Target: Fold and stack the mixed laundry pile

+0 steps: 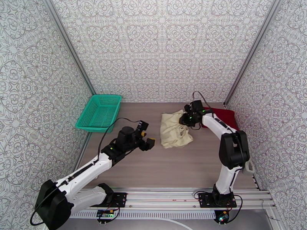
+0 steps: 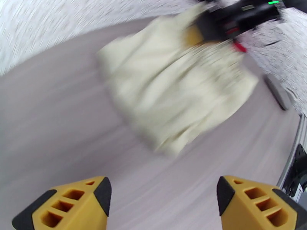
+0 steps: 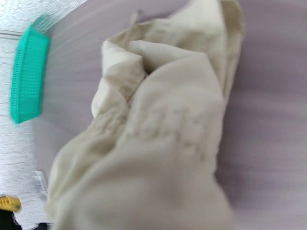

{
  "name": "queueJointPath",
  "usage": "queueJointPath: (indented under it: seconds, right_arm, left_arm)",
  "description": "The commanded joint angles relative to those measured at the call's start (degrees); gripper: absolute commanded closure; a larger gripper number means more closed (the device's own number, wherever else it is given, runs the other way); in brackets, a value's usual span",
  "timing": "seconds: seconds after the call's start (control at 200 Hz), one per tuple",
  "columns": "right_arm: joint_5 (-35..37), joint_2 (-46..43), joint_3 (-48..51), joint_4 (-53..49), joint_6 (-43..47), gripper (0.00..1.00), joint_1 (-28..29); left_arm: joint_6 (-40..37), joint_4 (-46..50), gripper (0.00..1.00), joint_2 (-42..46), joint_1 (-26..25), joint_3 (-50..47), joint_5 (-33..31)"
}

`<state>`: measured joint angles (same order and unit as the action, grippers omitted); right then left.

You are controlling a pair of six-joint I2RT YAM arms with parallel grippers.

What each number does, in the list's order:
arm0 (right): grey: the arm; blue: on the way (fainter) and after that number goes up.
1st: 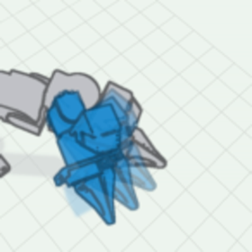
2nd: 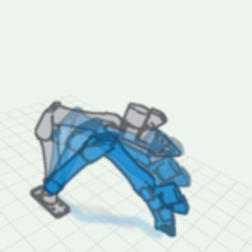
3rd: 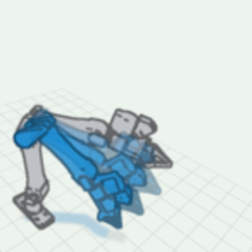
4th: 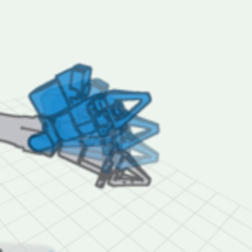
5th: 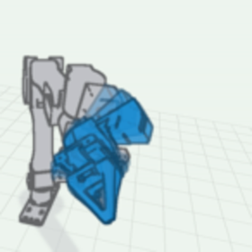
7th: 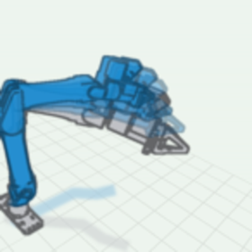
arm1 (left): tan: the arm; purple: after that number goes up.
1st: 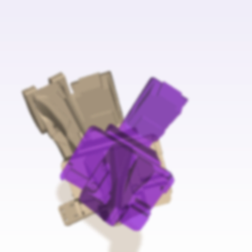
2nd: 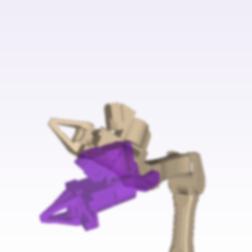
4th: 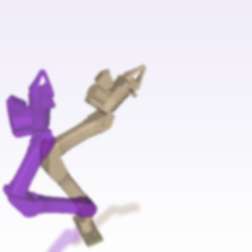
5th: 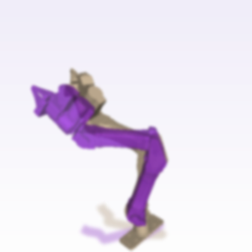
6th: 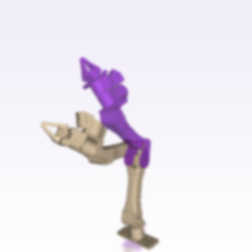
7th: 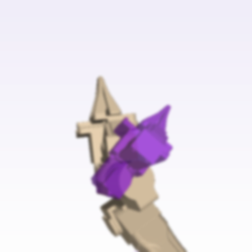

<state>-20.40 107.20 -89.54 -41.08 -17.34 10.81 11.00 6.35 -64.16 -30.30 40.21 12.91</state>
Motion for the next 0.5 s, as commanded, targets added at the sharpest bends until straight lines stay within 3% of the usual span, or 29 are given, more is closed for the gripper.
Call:
queueJointPath:
  seconds: [0.0,0.265,0.495]
  right_arm:
    - [9.5,-2.3,-5.24,-11.01,12.19,1.0,-1.61]
    - [23.57,0.58,-13.67,-16.22,27.37,1.0,-4.84]
    - [25.02,3.59,-19.54,-15.27,33.27,1.0,-10.05]
  left_arm:
    - [2.88,-1.6,0.23,1.24,2.36,-1.3,3.67]
    - [3.75,-4.52,0.23,-1.55,5.12,-3.2,5.95]
    - [4.9,-6.7,0.23,-3.42,6.38,-5.25,7.1]
